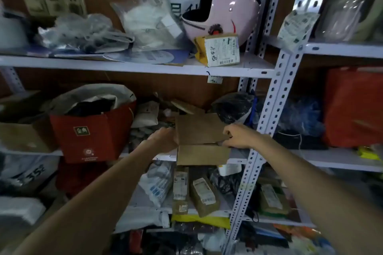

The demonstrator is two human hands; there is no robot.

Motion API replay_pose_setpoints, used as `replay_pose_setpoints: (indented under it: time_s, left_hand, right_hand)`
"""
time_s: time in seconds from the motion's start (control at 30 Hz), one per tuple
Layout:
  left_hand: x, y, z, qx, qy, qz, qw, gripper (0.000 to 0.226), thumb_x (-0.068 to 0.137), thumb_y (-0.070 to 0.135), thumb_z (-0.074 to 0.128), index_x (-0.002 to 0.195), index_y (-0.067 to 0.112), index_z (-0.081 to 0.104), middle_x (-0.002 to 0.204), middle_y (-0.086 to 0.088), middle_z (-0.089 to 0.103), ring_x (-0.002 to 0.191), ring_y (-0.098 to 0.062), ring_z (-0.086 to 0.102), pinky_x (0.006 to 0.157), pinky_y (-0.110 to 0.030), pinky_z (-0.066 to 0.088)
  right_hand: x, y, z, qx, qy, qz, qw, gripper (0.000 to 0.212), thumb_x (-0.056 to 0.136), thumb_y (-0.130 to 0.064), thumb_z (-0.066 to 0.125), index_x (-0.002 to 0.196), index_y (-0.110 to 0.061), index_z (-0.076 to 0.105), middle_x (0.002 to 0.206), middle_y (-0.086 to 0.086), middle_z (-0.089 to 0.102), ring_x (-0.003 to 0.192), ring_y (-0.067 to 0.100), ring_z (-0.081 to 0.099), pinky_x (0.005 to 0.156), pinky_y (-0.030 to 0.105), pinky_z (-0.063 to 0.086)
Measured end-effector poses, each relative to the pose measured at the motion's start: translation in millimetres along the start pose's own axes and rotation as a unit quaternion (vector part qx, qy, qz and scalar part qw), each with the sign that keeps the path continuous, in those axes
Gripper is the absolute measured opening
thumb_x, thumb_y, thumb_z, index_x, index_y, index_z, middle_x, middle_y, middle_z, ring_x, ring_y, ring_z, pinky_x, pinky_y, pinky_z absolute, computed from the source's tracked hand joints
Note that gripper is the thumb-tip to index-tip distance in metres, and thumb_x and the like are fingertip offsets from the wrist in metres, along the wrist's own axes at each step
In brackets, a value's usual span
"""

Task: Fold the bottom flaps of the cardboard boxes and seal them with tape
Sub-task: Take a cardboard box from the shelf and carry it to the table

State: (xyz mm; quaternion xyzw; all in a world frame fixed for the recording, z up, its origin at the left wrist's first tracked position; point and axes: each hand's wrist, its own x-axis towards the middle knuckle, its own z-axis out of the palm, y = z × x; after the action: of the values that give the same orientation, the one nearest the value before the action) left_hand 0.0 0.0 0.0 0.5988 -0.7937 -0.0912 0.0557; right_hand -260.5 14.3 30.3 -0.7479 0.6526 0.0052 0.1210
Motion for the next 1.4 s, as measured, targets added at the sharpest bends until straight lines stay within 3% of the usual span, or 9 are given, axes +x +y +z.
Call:
replay_pose_setpoints:
  time_s: [0.13, 0.3, 0.47, 0.63, 0.87, 1.0, 1.17, 1.3, 1.4]
  left_hand:
    - [28.1, -2.6, 2.4, 0.025, -0.015, -0.014, 0.999, 0.024, 0.094, 0.023, 0.049, 0.107, 0.011, 0.066, 0.108, -0.009, 0.069, 0.096, -0.027, 0.064, 0.085, -0.040, 0.053]
    - [51.7, 0.0, 23.1, -0.081, -0.024, -0.054, 0.995, 0.051, 0.100, 0.024, 0.049, 0.144, 0.005, 0.031, 0.144, -0.014, 0.044, 0.127, -0.030, 0.048, 0.100, -0.033, 0.040]
    - [47.9, -3.5, 28.0, -0.455, -0.063, -0.053, 0.887, 0.076, 0.079, -0.003, 0.073, 0.142, 0.006, 0.031, 0.133, -0.009, 0.044, 0.115, -0.024, 0.051, 0.067, -0.003, 0.045]
    - [47.8, -8.0, 37.5, -0.559, -0.073, -0.072, 0.823, 0.099, 0.076, -0.002, 0.077, 0.150, 0.028, 0.018, 0.144, -0.007, 0.041, 0.131, -0.030, 0.043, 0.088, -0.031, 0.052]
    - [54.5, -19.3, 62.2, -0.588, -0.031, -0.064, 0.806, 0.098, 0.072, 0.008, 0.082, 0.149, 0.030, 0.024, 0.123, 0.000, 0.053, 0.106, -0.019, 0.056, 0.080, -0.029, 0.058]
    - [59.4, -40.6, 76.0, -0.587, -0.035, -0.001, 0.809, 0.106, 0.069, 0.005, 0.084, 0.151, 0.028, 0.021, 0.131, 0.006, 0.046, 0.124, -0.021, 0.046, 0.105, -0.042, 0.043]
    - [51.0, -66.9, 83.3, -0.576, -0.085, 0.061, 0.811, 0.109, 0.066, 0.018, 0.087, 0.148, 0.041, 0.019, 0.115, 0.028, 0.041, 0.119, -0.007, 0.040, 0.094, -0.025, 0.039]
    - [27.5, -58.2, 81.8, -0.593, -0.166, 0.112, 0.780, 0.108, 0.061, 0.023, 0.088, 0.147, 0.038, 0.024, 0.128, 0.016, 0.049, 0.124, -0.011, 0.045, 0.100, -0.032, 0.044]
    - [-2.4, -26.9, 77.3, -0.595, -0.208, 0.170, 0.758, 0.101, 0.068, 0.014, 0.084, 0.150, 0.027, 0.026, 0.131, 0.012, 0.050, 0.116, -0.005, 0.054, 0.088, -0.021, 0.052]
  right_hand:
    - [22.9, 8.6, 9.3, 0.026, 0.023, -0.001, 0.999, 0.049, 0.090, -0.035, 0.059, 0.127, -0.004, 0.050, 0.120, 0.013, 0.056, 0.087, 0.022, 0.059, 0.054, 0.030, 0.043]
    - [47.5, 25.5, 31.4, 0.112, 0.037, 0.024, 0.993, 0.077, 0.091, -0.051, 0.055, 0.148, -0.011, 0.023, 0.152, 0.010, 0.029, 0.134, 0.027, 0.037, 0.101, 0.039, 0.041]
    - [66.2, 28.9, 46.3, 0.337, 0.027, 0.069, 0.939, 0.100, 0.084, -0.047, 0.067, 0.153, -0.013, 0.003, 0.156, 0.008, 0.024, 0.138, 0.026, 0.033, 0.105, 0.037, 0.038]
    - [77.9, 24.6, 61.5, 0.432, 0.039, 0.081, 0.898, 0.103, 0.074, -0.023, 0.082, 0.151, -0.019, 0.015, 0.149, 0.005, 0.037, 0.133, 0.022, 0.040, 0.099, 0.030, 0.037]
    - [54.5, 14.7, 85.6, 0.552, 0.075, 0.085, 0.826, 0.104, 0.074, -0.015, 0.081, 0.151, -0.037, 0.015, 0.143, -0.004, 0.044, 0.125, 0.014, 0.045, 0.107, 0.038, 0.039]
    - [34.5, -7.7, 106.2, 0.584, 0.123, 0.085, 0.798, 0.103, 0.078, -0.013, 0.078, 0.148, -0.047, 0.011, 0.145, -0.008, 0.041, 0.130, 0.013, 0.041, 0.110, 0.041, 0.036]
    - [-9.2, -56.0, 118.1, 0.578, 0.241, 0.113, 0.772, 0.100, 0.072, -0.005, 0.081, 0.143, -0.044, 0.023, 0.130, -0.017, 0.045, 0.118, 0.007, 0.049, 0.092, 0.028, 0.048]
    - [-63.3, -92.9, 121.0, 0.534, 0.385, 0.151, 0.738, 0.095, 0.065, 0.015, 0.077, 0.139, -0.021, 0.029, 0.116, -0.011, 0.046, 0.099, -0.004, 0.054, 0.072, 0.018, 0.054]
    - [-116.3, -110.3, 124.9, 0.506, 0.434, 0.194, 0.720, 0.102, 0.066, 0.013, 0.078, 0.144, -0.025, 0.023, 0.115, -0.017, 0.048, 0.102, -0.005, 0.055, 0.081, 0.024, 0.054]
